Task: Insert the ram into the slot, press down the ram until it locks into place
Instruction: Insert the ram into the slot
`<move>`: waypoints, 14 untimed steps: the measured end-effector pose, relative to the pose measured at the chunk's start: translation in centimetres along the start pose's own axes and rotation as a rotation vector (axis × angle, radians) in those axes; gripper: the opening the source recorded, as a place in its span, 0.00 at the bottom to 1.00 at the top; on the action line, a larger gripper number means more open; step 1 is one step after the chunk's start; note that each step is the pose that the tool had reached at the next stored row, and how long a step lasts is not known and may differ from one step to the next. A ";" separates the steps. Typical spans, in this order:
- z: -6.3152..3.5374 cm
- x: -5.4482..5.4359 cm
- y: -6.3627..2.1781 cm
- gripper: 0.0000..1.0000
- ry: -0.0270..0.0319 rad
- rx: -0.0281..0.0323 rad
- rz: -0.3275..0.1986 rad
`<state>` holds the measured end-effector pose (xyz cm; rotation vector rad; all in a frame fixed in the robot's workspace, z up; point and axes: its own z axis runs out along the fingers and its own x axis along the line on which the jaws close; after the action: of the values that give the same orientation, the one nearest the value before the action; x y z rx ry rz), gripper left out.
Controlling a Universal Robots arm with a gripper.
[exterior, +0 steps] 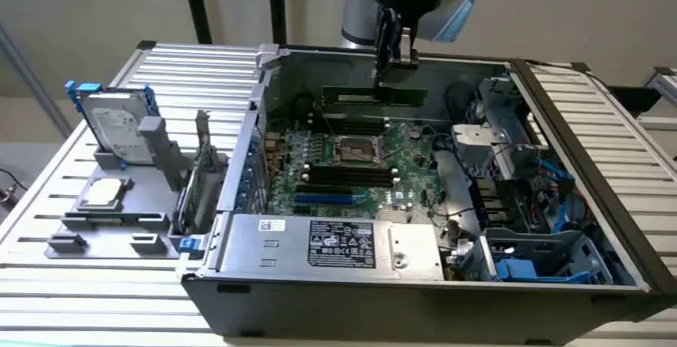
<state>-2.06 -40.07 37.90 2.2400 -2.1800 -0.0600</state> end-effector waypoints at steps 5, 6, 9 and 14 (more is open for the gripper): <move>0.00 0.0 0.00 0.13 0.0000 0.0000 0.000; 0.00 0.0 0.00 0.13 0.0000 0.0000 0.000; 0.00 0.0 0.00 0.13 0.0000 0.0000 0.000; 0.08 0.0 0.00 0.13 0.0000 -0.0009 0.000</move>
<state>-2.06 -40.07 37.83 2.2394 -2.1796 -0.0610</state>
